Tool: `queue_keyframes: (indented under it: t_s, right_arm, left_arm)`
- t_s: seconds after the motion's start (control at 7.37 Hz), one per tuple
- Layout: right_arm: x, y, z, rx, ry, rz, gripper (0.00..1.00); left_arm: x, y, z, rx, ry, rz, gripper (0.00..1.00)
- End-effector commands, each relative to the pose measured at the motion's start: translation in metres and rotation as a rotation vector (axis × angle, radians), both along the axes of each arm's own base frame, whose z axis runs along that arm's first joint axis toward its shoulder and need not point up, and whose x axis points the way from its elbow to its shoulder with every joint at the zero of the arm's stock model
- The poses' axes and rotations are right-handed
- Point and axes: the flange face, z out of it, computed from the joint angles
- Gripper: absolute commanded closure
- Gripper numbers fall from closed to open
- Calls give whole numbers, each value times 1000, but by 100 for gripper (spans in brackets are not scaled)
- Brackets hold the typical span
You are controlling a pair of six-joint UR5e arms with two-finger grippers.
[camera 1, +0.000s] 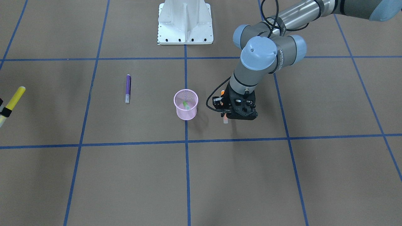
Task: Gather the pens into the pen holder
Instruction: 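Lift the orange marker with the left gripper while the right carries the highlighter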
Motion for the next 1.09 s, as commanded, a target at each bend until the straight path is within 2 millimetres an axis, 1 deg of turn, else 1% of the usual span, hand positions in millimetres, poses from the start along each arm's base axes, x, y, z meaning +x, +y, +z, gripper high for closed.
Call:
queue_keyframes:
  t_s: [0.0,0.14,0.27,0.41,0.54,0.68,0.81,0.95]
  right_arm:
    - [-51,-6,-65,-43,-45,17,100]
    - [-61,-7,-84,-49,-61,20,100]
    - [-73,-4,-93,-37,-64,7,100]
    - [-97,10,-105,-2,-42,4,100]
    - [-130,16,-132,-15,-40,33,100]
    - [-170,24,-156,-22,-23,85,100]
    - [-206,36,-178,5,-11,116,100]
    - [-226,43,-192,24,-5,146,100]
  left_arm:
    - [-36,-13,-21,21,43,-36,100]
    - [-41,-16,-27,28,56,-49,100]
    - [-50,-23,-46,41,79,-69,100]
    - [-59,-29,-52,48,85,-84,100]
    - [-69,-35,-54,51,89,-100,100]
    - [-75,-38,-59,51,100,-98,100]
    - [-86,-43,-60,42,111,-98,100]
    - [-93,-47,-60,42,113,-106,100]
